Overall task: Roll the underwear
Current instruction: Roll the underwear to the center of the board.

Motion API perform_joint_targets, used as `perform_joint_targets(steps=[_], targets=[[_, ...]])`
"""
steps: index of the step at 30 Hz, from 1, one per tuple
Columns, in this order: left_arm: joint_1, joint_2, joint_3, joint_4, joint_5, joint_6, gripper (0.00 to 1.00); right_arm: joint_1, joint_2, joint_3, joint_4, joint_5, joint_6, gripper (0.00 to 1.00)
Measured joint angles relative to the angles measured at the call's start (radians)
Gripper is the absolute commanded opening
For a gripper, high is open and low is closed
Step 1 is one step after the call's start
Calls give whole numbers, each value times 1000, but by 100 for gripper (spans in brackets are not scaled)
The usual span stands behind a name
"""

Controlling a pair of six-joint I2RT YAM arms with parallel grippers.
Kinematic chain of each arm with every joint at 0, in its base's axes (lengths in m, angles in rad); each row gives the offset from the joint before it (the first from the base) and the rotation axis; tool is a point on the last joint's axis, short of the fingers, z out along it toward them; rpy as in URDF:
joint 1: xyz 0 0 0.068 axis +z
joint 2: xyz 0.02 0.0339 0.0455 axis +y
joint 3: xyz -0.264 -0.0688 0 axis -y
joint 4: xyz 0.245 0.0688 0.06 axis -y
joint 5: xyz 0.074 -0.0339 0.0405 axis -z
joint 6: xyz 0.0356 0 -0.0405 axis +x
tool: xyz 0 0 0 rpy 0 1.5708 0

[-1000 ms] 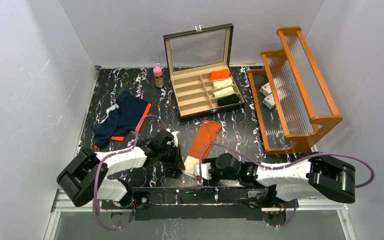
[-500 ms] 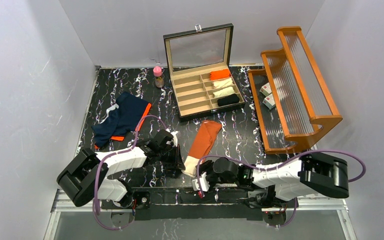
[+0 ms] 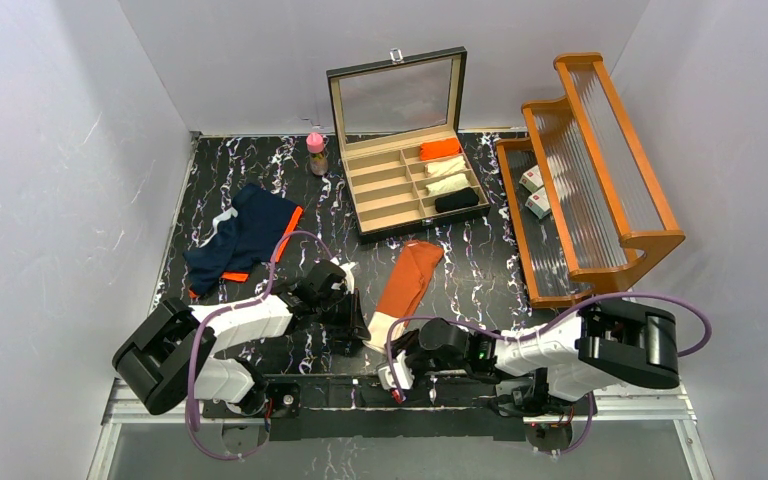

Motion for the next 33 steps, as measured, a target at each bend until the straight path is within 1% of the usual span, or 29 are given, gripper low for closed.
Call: perform_joint_targets(steps=[3,8,11,13,14,23,25,28,30,32,33], targets=[[0,0,0,0,0,0,0,0,18,1,24,1,0,31],[0,0,0,0,0,-2,0,0,35,1,41,10,3,21],[2,0,0,0,0,-3,0,2,35,0,37,17,10,12],[2,-1,0,0,-1,-4,0,2,38,0,37,23,22,4],[2,-1,0,0,-1,-4,0,2,40,0,39,25,28,2],[2,-14,-7,-1,-10,-14,0,-27,48,0,69,23,145,1],[2,-25,-13,-2,-15,-20,9,-50,44,0,73,0,191,1],[2,-50,-20,-22,-31,-30,28,-92,23,-5,76,-48,272,1],[2,-75,-20,-42,-43,-38,36,-114,6,-11,94,-80,329,1],[5,-97,-20,-58,-58,-44,46,-129,-9,-28,127,-106,394,1],[6,-105,-20,-63,-62,-48,48,-134,-14,-37,142,-117,425,1]])
